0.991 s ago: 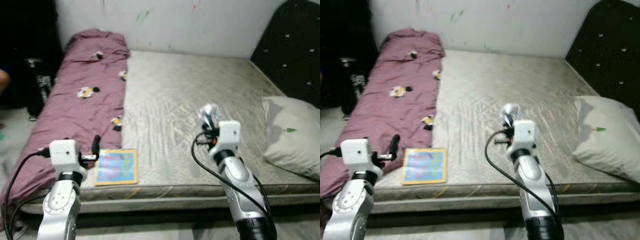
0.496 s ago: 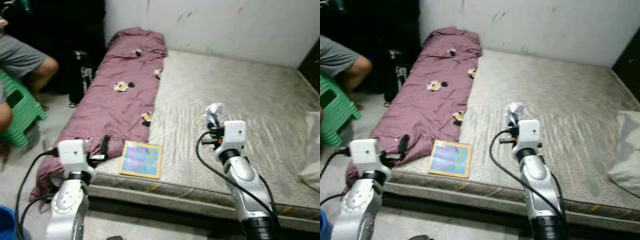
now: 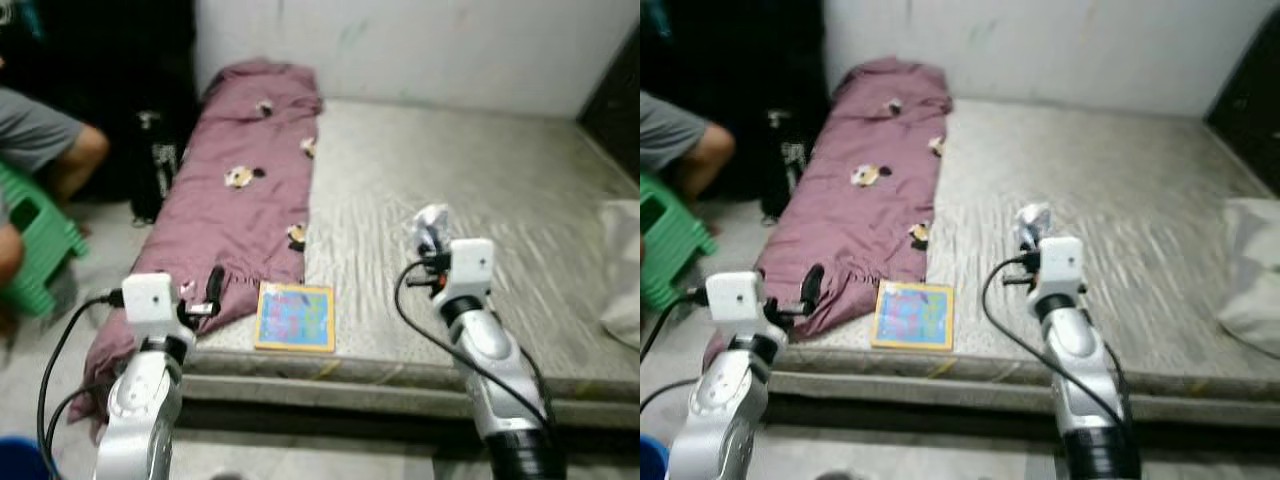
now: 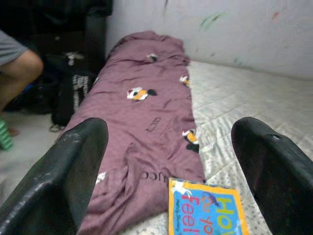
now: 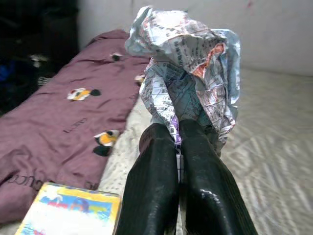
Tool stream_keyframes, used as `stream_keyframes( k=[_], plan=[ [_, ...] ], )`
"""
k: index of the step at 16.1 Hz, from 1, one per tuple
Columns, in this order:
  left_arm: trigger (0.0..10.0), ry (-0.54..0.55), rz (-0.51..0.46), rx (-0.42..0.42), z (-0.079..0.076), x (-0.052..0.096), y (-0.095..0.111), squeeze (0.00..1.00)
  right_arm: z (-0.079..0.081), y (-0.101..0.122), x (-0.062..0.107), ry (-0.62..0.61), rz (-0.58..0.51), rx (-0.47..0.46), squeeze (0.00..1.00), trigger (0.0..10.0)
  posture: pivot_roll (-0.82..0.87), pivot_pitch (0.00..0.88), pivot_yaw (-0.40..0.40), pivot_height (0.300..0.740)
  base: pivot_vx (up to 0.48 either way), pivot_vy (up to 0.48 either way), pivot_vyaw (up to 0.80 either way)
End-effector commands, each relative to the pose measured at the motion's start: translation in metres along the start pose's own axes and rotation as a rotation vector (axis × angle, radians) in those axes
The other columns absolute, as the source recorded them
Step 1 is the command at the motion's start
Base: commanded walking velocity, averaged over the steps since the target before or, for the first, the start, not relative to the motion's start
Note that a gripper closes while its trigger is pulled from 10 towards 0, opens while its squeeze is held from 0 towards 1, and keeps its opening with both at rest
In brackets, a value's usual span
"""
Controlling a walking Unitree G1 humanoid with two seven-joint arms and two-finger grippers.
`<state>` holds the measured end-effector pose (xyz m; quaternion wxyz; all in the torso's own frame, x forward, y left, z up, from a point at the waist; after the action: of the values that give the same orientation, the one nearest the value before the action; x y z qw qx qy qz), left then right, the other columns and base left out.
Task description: Clean up the room
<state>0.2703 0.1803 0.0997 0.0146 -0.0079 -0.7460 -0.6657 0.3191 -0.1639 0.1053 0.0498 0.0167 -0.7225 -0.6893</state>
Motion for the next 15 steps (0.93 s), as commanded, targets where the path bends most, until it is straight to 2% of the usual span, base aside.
stream_keyframes(
  k=[1, 12, 15],
  plan=[
    [10.0, 0.021, 0.015, -0.007, 0.0071, 0.0005, -0.0024, 0.00, 0.0081, 0.0052, -0.0034, 0.026, -0.019, 0.000, 0.00, 10.0, -0.04, 0.000, -0.071, 0.740, 0.000, 0.454, 0.00],
    [10.0, 0.023, 0.011, 0.002, 0.0070, -0.0003, -0.0027, 0.00, 0.0102, 0.0054, -0.0046, 0.039, -0.024, 0.001, 0.00, 10.0, -0.04, 0.000, -0.074, 0.740, 0.000, 0.445, 0.00],
    [10.0, 0.020, 0.011, -0.007, 0.0062, -0.0003, -0.0029, 0.00, 0.0089, 0.0032, -0.0053, 0.034, -0.011, 0.002, 0.00, 10.0, -0.04, 0.000, -0.077, 0.740, 0.000, 0.000, 0.00]
  ],
)
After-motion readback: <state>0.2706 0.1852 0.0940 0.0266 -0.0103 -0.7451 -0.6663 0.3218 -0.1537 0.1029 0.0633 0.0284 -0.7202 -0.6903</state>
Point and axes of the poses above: a point about 5 cm out from each wrist's last joint towards the gripper, its own x axis pointing back from the gripper into the wrist, its own y axis along the axis of the wrist's last joint, z = x × y, the point moved 2 cm from there along -x, pointing out of the wrist towards the gripper, and after that the axes turned 2 degrees about x, right-handed, at the moved point
